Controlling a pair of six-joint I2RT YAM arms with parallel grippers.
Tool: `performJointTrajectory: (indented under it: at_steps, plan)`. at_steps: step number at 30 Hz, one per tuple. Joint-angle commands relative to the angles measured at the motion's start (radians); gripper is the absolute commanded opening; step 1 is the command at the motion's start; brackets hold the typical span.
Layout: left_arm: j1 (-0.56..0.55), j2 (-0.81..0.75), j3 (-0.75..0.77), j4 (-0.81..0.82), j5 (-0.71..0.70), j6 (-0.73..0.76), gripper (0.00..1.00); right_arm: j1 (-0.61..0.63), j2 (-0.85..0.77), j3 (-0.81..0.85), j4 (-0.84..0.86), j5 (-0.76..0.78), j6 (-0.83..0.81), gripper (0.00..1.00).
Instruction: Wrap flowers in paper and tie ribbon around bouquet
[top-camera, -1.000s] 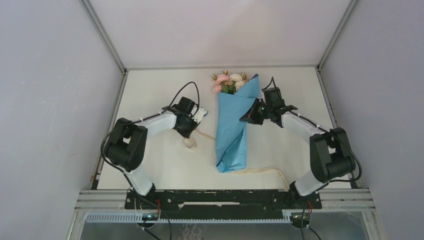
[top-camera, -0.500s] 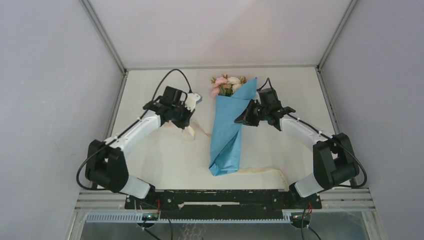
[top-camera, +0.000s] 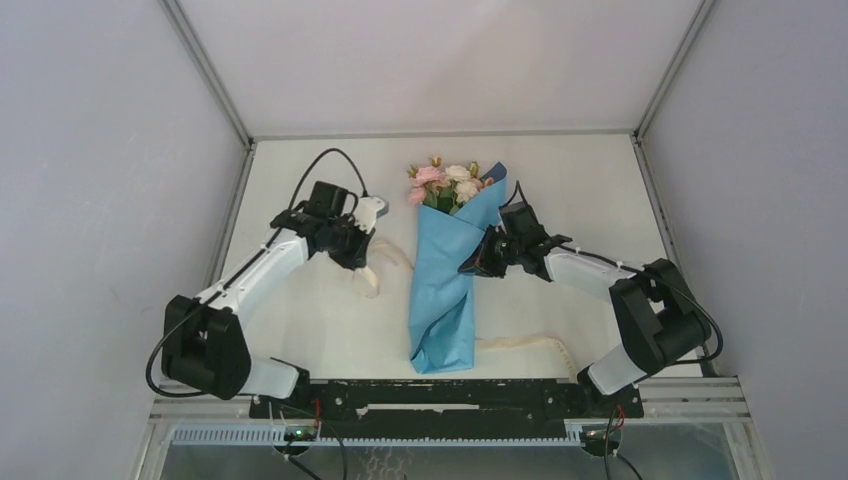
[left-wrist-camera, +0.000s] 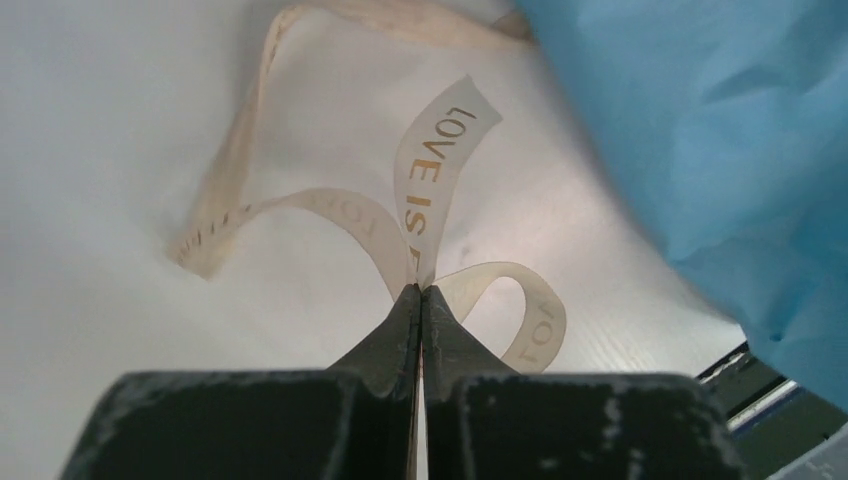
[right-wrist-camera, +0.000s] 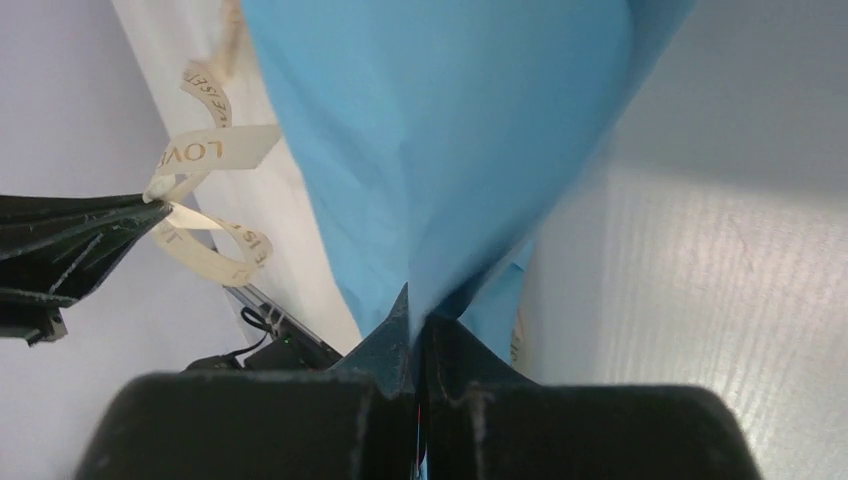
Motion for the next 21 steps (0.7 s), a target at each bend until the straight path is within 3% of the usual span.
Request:
performJointTrajectory:
  at_steps: [1,4,7,10,12,17,21]
  plan:
    - [0.181,-0.06,-0.065,-0.02,0.068,-0.001,0.05,0.013,0.023,-0.02,0.051,0.023,0.002,0.0]
    - [0.298,-0.03,-0.101,-0.033,0.14,0.033,0.14,0.014,0.055,-0.02,0.05,0.033,-0.017,0.0]
    - [0.389,0.013,-0.146,-0.073,0.216,0.123,0.41,0.016,0.078,-0.02,0.054,0.029,-0.025,0.0]
    - [0.46,0.032,-0.139,-0.1,0.189,0.164,0.57,0.018,0.078,-0.02,0.049,0.041,-0.037,0.0]
    - [0.463,0.002,-0.137,-0.066,0.096,0.175,0.65,0.02,0.077,-0.019,0.049,0.043,-0.042,0.0]
    - [0.375,-0.028,-0.122,-0.056,-0.025,0.258,0.69,0.019,0.083,-0.019,0.058,0.041,-0.046,0.0]
    - [0.334,0.11,-0.075,0.015,-0.153,0.217,0.65,0.019,0.086,-0.021,0.062,0.038,-0.051,0.0]
